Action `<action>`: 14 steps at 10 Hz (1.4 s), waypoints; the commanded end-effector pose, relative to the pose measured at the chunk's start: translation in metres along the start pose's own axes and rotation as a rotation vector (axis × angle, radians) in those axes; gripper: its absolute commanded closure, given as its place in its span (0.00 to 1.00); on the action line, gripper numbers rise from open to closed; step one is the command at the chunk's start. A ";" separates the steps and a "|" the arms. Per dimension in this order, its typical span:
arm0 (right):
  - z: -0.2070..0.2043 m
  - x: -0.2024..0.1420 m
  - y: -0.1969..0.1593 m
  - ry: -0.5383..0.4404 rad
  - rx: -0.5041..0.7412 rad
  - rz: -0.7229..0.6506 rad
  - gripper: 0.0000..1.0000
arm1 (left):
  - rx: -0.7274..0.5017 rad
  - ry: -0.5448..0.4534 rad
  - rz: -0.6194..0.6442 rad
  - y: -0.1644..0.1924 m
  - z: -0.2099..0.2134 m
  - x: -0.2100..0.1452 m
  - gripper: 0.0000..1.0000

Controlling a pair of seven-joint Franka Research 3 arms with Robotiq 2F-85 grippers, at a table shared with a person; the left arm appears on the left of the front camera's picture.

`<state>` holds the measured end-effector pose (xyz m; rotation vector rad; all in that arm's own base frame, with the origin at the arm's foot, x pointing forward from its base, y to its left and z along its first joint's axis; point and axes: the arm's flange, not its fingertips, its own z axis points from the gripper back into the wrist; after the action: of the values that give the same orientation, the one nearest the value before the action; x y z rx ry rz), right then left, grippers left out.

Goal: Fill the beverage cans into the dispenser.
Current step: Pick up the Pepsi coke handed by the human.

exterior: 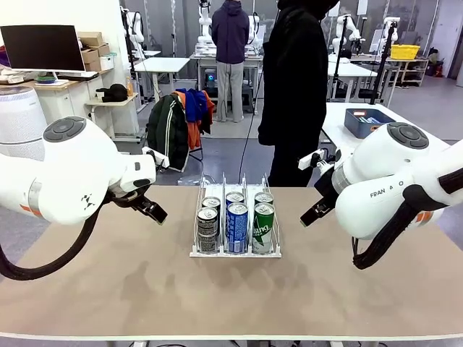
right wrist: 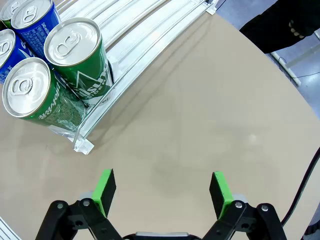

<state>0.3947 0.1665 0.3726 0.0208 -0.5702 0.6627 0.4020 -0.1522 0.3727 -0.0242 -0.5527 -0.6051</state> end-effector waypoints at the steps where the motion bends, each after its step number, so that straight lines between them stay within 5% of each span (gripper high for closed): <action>1: 0.000 0.000 0.000 0.000 0.000 -0.001 0.00 | 0.000 0.000 0.001 0.000 0.000 0.000 0.00; 5: -0.013 0.008 -0.010 0.034 0.016 -0.001 0.00 | -0.068 -0.002 -0.051 -0.012 -0.005 0.011 0.00; 8: -0.013 0.025 -0.026 0.058 0.207 0.008 0.00 | -0.186 0.034 -0.172 -0.001 0.013 0.030 0.00; 13: 0.087 0.055 -0.052 0.017 0.330 0.092 0.00 | -0.268 -0.002 -0.343 0.037 0.092 0.040 0.00; 14: 0.105 0.062 -0.065 -0.015 0.345 0.138 0.00 | -0.197 -0.006 -0.327 0.047 0.107 0.044 0.00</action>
<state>0.4159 0.1357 0.4943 0.3070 -0.4660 0.8312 0.4039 -0.1272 0.4832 -0.1408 -0.4997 -0.9682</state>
